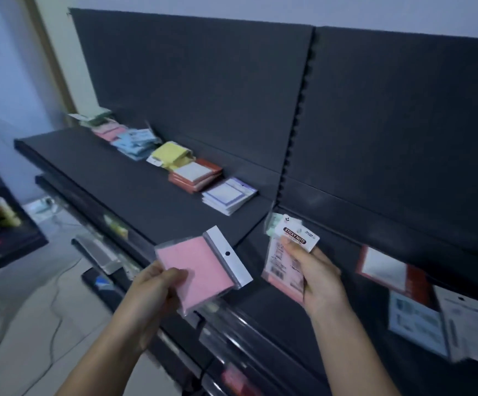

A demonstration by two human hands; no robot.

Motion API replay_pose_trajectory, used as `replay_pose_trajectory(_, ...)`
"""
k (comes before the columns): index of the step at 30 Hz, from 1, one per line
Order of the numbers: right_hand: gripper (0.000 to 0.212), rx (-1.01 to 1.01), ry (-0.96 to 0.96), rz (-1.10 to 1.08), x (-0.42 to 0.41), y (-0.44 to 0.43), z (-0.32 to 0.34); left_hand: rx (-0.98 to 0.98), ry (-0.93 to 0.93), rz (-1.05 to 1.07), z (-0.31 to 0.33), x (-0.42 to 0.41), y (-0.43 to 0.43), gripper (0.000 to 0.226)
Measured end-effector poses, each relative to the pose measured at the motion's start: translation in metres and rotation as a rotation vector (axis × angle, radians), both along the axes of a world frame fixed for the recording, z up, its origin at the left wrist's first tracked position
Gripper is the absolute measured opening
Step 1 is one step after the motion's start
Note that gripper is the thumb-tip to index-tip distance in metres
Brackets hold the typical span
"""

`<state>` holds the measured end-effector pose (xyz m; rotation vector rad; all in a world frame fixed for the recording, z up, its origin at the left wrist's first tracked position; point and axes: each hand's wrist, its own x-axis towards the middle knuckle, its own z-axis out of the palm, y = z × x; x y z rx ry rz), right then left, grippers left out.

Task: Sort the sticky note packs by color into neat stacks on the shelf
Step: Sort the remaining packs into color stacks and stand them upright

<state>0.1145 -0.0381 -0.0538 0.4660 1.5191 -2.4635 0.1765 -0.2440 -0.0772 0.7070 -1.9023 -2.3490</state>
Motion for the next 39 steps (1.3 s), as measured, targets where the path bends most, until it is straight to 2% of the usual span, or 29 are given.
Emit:
replay_pose_trajectory(4, 0.019, -0.018, -0.004, 0.05, -0.001, -0.094, -0.006, -0.015, 0.045, 0.06, 0.007, 0.009, -0.073, 0.017)
replay_pose_trajectory(7, 0.008, 0.008, -0.034, 0.072, -0.004, -0.149, -0.008, -0.026, 0.05, 0.098, 0.002, 0.012, -0.128, 0.019)
replay_pose_trajectory(13, 0.006, -0.007, -0.121, 0.101, -0.012, -0.229, -0.01, 0.018, 0.053, 0.135, 0.001, 0.016, -0.202, 0.021)
replay_pose_trajectory(22, 0.008, -0.012, -0.134, 0.209, -0.062, -0.334, -0.016, 0.074, 0.018, 0.208, -0.004, -0.015, -0.287, 0.02)
replay_pose_trajectory(28, 0.011, -0.033, -0.084, 0.268, -0.132, -0.413, -0.022, 0.03, 0.001, 0.244, -0.006, -0.085, -0.355, 0.016)
replay_pose_trajectory(33, 0.022, -0.064, -0.015, 0.205, -0.206, -0.466, -0.021, 0.04, -0.027, 0.208, 0.002, -0.172, -0.405, 0.011)
replay_pose_trajectory(39, 0.023, 0.078, 0.164, 0.263, -0.271, -0.504, -0.007, 0.09, -0.025, 0.116, 0.009, -0.258, -0.443, 0.018)
